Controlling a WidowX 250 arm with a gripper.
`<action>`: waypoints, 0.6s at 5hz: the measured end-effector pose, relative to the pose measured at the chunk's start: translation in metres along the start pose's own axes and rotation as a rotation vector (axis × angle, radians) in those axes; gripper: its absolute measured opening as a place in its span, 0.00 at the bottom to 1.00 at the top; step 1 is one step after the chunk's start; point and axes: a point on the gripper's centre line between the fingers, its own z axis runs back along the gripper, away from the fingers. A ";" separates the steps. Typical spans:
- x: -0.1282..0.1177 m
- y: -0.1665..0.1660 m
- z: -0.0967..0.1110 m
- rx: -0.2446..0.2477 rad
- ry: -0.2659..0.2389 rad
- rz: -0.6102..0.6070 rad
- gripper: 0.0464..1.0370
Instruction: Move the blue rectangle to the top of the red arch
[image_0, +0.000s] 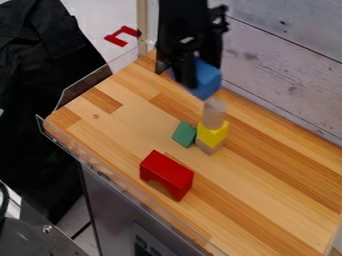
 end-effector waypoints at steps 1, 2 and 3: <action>0.005 0.028 -0.003 0.011 0.006 0.125 0.52; 0.000 0.052 -0.014 0.053 0.060 0.193 0.52; -0.010 0.067 -0.026 0.099 0.096 0.200 0.52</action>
